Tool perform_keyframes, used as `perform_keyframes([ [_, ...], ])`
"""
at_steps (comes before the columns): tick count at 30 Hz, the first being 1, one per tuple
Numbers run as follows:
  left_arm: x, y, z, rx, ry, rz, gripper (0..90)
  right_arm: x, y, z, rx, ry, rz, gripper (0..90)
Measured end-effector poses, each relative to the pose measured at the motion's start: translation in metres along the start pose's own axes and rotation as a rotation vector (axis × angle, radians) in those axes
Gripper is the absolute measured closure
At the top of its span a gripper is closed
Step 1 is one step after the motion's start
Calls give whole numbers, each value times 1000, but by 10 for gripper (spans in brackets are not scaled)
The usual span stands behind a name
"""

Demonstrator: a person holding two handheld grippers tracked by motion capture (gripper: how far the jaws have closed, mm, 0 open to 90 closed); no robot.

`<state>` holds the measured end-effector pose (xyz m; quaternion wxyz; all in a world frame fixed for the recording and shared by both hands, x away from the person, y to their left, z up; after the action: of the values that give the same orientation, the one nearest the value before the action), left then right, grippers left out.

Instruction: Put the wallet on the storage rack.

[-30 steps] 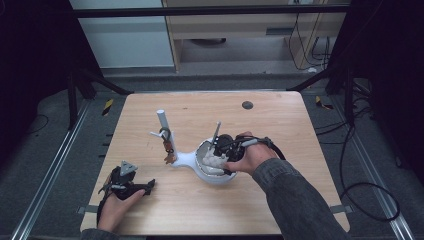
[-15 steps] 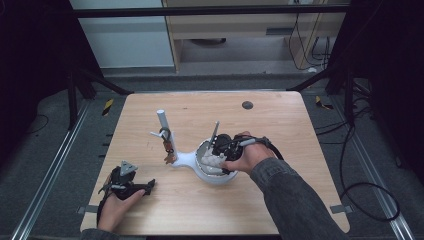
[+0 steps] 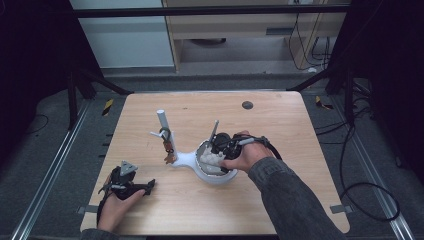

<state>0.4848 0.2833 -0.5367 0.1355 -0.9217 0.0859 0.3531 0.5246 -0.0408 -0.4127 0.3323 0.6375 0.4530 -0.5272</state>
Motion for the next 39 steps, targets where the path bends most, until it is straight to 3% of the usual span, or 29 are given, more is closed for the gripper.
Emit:
perform_keyframes([
  [19,0,0,0,0,0,0,2,8,0,-6,14,2,-9,291],
  [20,0,0,0,0,0,1,2,8,-2,-7,20,16,-15,277],
  [21,0,0,0,0,0,1,2,5,-5,-9,34,65,-30,249],
  [39,0,0,0,1,0,2,2,0,-5,-5,42,92,-30,274],
])
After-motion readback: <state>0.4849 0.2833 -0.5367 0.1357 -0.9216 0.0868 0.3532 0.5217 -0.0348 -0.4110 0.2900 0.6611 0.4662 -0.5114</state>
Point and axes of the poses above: each handheld gripper's, and its own axes: x roughly forward along the jaws, z roughly out of its underside, y roughly to its right, the point moved 4 cm from there along x, roughly forward along the jaws, and after that the axes turned 14 degrees about -z, right-handed, at the moved point
